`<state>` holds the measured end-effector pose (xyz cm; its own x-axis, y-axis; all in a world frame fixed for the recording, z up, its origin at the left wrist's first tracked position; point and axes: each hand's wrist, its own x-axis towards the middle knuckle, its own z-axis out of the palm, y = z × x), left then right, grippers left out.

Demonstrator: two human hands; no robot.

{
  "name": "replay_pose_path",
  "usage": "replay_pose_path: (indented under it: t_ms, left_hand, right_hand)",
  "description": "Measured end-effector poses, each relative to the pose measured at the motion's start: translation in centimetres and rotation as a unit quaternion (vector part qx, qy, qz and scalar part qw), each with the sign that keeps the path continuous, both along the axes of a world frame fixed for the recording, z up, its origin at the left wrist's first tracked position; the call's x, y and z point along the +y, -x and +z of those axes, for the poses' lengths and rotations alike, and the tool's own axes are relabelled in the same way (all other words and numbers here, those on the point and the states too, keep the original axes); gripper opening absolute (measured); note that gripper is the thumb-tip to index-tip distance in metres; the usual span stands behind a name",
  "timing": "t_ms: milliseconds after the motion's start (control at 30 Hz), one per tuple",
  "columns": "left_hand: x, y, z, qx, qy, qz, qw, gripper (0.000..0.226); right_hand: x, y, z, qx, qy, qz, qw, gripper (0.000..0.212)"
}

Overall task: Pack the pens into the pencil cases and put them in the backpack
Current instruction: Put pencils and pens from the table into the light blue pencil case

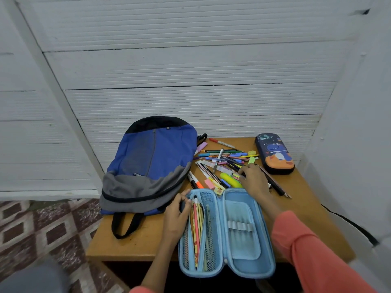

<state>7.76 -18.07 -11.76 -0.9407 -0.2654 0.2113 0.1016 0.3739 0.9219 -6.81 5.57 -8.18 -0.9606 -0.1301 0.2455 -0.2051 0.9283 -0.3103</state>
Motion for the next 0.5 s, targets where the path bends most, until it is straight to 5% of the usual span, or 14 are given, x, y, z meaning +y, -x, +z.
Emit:
replay_pose_path:
  t_ms: [300,500]
  left_hand:
    - [0.1,0.0,0.1,-0.002,0.016,0.006,1.0,0.021]
    - [0.1,0.0,0.0,-0.007,0.018,0.01,1.0,0.021]
  right_hand:
    - [-2.5,-0.2,0.0,-0.026,-0.009,0.109,0.994,0.022]
    - [-3.8,0.5,0.1,-0.01,-0.041,0.092,0.995,0.025]
